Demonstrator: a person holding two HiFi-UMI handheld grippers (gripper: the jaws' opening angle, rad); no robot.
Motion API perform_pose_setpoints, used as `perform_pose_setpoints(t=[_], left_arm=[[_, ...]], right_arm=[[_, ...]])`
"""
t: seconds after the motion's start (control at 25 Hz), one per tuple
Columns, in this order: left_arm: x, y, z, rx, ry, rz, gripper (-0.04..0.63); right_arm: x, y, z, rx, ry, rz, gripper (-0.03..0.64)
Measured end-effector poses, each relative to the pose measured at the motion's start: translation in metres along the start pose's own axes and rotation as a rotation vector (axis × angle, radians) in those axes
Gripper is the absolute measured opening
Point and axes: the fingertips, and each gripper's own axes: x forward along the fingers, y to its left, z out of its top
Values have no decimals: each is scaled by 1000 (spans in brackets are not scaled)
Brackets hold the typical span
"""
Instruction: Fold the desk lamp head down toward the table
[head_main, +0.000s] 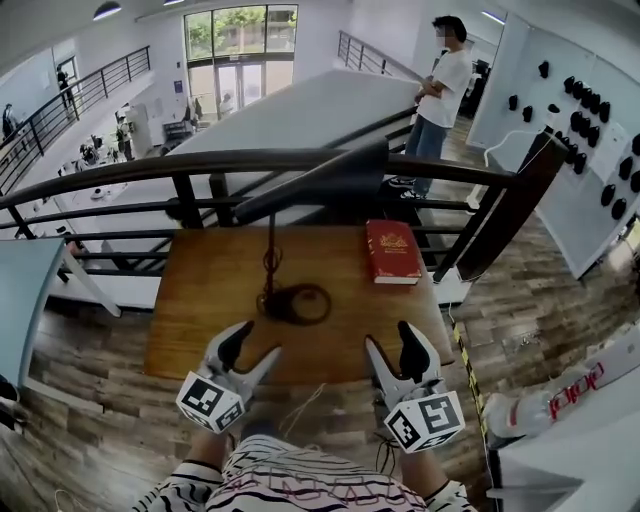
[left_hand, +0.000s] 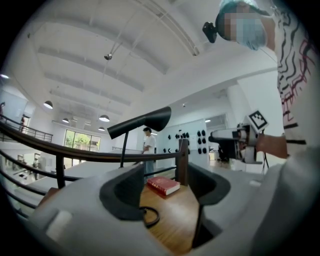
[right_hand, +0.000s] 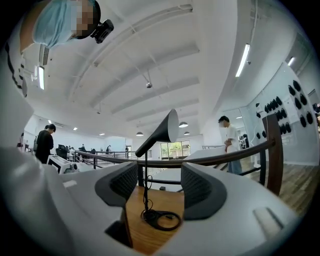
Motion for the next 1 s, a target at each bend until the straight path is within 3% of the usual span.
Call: perform_pose_setpoints(t=[0.36, 1.0], left_arm=[[36, 24, 0, 8, -2, -3, 269], [109, 146, 2, 28, -12, -10, 268]], right_arm=[[44, -18, 35, -91, -67, 30, 253], [162, -15, 135, -307, -225, -3, 244]])
